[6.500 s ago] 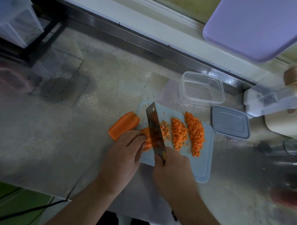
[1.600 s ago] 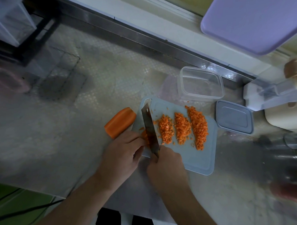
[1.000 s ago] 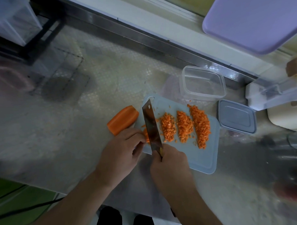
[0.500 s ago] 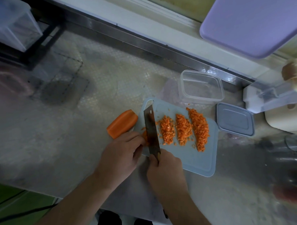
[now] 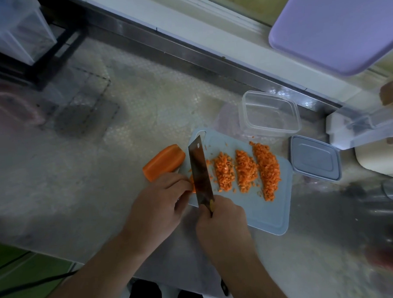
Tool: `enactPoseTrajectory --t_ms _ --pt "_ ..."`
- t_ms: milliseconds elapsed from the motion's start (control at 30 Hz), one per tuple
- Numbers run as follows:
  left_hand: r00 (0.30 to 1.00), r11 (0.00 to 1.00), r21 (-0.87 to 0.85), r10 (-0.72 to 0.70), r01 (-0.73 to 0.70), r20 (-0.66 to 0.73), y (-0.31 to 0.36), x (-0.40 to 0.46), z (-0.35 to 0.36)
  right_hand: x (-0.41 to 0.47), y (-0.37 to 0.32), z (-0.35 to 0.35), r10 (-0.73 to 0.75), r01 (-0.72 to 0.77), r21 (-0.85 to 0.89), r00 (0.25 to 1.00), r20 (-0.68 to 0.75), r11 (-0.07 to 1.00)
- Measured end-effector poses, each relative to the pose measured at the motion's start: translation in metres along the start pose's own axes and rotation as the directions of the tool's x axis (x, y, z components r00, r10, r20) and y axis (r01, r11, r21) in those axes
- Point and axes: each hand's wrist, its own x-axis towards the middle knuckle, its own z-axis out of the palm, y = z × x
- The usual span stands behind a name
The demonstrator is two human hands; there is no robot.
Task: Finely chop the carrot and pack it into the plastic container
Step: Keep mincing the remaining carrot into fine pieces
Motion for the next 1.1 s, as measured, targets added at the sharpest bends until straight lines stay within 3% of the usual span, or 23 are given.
enactPoseTrajectory --t_ms 300,467,867,1100 --pt "0.999 0.999 0.038 0.011 -0.012 0.035 -0.001 0.003 0.001 0.002 -0.004 0.008 0.081 -0.08 -0.019 0.995 0.05 0.997" --pt "0.999 0.998 0.061 0.017 -0.019 0.037 0.002 0.003 0.006 0.003 0.005 0.002 0.013 -0.013 0.036 1.0 0.011 0.999" --pt "1.0 1.0 0.007 -0.002 0.001 0.031 0.012 0.012 0.007 0.004 0.017 -0.017 -0.001 0.002 0.045 1.0 -0.028 0.999" --pt "0.999 0.997 0.076 -0.019 0.017 0.027 0.011 0.008 0.007 0.0 0.01 -0.011 0.003 -0.003 0.011 1.0 -0.002 1.0"
